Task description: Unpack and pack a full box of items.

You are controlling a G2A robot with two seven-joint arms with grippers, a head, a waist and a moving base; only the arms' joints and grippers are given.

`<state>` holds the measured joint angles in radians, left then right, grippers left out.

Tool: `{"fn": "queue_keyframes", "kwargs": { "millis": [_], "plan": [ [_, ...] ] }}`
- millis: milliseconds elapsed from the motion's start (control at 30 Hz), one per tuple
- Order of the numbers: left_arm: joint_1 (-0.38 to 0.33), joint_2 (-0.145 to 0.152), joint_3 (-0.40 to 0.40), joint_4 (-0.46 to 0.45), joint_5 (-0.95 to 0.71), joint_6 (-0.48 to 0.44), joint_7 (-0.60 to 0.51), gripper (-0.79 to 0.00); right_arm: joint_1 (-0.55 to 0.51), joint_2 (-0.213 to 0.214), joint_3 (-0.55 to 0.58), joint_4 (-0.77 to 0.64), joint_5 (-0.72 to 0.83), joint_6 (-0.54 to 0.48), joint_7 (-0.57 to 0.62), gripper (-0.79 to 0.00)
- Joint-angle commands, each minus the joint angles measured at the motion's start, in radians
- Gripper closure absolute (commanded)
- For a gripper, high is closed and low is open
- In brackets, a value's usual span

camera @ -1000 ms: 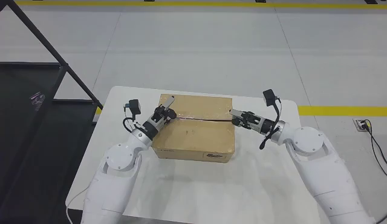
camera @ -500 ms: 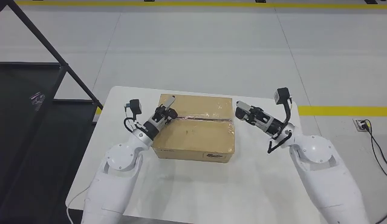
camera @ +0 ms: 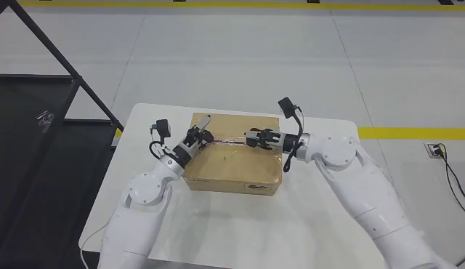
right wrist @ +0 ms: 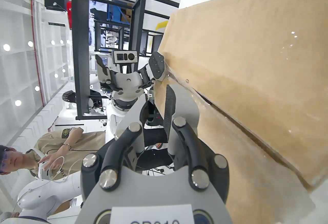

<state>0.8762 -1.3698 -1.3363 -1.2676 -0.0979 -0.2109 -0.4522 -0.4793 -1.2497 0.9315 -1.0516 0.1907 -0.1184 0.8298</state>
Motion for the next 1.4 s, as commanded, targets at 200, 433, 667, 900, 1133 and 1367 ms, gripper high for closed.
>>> {"fn": "queue_keyframes", "kwargs": {
  "millis": [200,433,667,900,1133,1367],
  "plan": [
    [-0.009,0.001,0.007,0.011,-0.006,-0.002,-0.001,-0.785,0.092,-0.041,-0.072,0.12,-0.014,0.052,0.004,0.0],
    [-0.015,0.002,0.01,0.017,-0.015,-0.006,0.001,-0.785,0.146,-0.068,-0.114,0.216,-0.029,0.101,0.046,0.0],
    [-0.019,0.004,0.009,0.02,-0.017,-0.008,0.0,-0.785,0.158,-0.068,-0.1,0.269,-0.048,0.1,0.061,0.0],
    [-0.023,0.006,0.009,0.017,-0.016,-0.006,-0.003,-0.785,0.123,-0.038,-0.043,0.239,-0.081,0.099,0.068,0.0],
    [-0.023,0.007,0.012,0.017,-0.018,-0.007,0.004,-0.785,0.056,0.007,0.045,0.144,-0.123,0.137,0.068,0.0],
    [-0.019,0.009,0.009,0.016,-0.021,-0.009,0.011,-0.785,-0.035,0.051,0.144,0.028,-0.152,0.167,0.077,0.0]
  ]
}}
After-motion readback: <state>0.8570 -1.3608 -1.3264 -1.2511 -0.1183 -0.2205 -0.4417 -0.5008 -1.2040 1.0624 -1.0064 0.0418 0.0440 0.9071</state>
